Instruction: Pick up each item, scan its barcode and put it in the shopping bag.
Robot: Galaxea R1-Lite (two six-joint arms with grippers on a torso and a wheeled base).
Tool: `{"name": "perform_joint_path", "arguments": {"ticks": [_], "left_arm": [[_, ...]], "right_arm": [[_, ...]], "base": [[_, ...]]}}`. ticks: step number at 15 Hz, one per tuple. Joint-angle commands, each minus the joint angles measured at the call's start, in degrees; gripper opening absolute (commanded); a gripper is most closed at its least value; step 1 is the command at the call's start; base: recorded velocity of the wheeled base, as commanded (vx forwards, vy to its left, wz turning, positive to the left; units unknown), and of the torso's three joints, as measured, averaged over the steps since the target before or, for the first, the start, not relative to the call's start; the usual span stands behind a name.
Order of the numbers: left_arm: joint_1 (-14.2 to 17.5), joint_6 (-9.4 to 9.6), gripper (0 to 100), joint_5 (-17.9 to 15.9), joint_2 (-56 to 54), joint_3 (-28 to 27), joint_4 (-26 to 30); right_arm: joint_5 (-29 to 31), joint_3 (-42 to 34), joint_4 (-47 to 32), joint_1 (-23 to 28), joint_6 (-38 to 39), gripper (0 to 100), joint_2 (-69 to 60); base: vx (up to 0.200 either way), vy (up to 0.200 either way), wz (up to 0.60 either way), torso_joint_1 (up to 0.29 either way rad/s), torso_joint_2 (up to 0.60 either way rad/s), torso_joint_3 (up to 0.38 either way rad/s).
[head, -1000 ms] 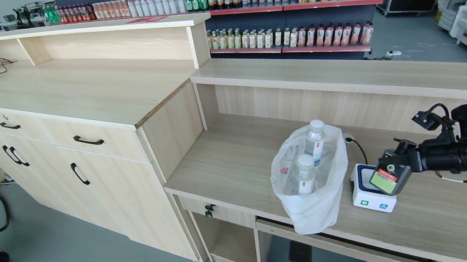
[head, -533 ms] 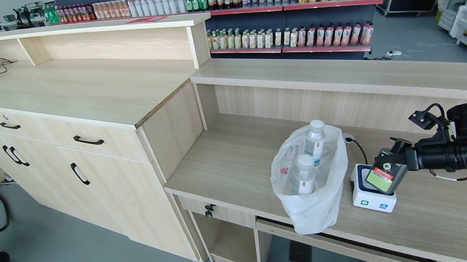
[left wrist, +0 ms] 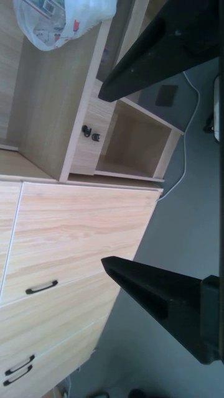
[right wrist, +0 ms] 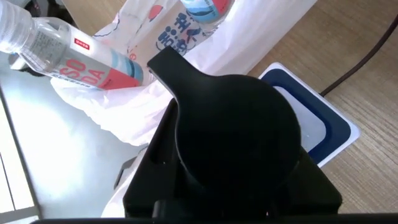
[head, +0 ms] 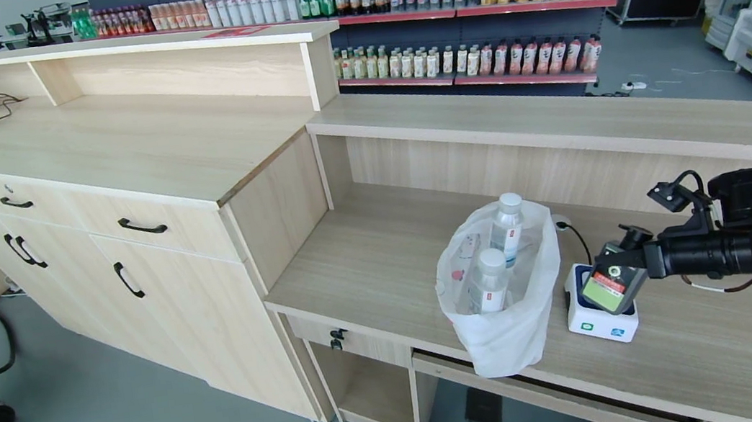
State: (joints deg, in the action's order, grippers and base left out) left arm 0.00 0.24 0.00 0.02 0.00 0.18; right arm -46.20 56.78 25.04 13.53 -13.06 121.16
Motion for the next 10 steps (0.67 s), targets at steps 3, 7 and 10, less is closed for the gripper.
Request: {"name": "perform_joint_path", "arguments": {"ticks": [3,7,10], "left_arm": [[0.0,0.02,100,0.0,0.0,0.0,0.0],[0.0,0.02,100,0.0,0.0,0.0,0.0],[0.0,0.02,100,0.0,0.0,0.0,0.0]], "right_arm": [[0.1,0.3,0.0,-0.1,-2.0,0,1.5],[0.1,0.0,2.3,-0.4,-1.9,0,2.7],[0.0,0.3,3.1,-1.0,-1.6,0,3.3]], "base": [[0.0,0.0,0.0,0.0,0.0,0.0],[0.0,0.0,0.0,0.0,0.0,0.0],[0.0,0.0,0.0,0.0,0.0,0.0]]}}
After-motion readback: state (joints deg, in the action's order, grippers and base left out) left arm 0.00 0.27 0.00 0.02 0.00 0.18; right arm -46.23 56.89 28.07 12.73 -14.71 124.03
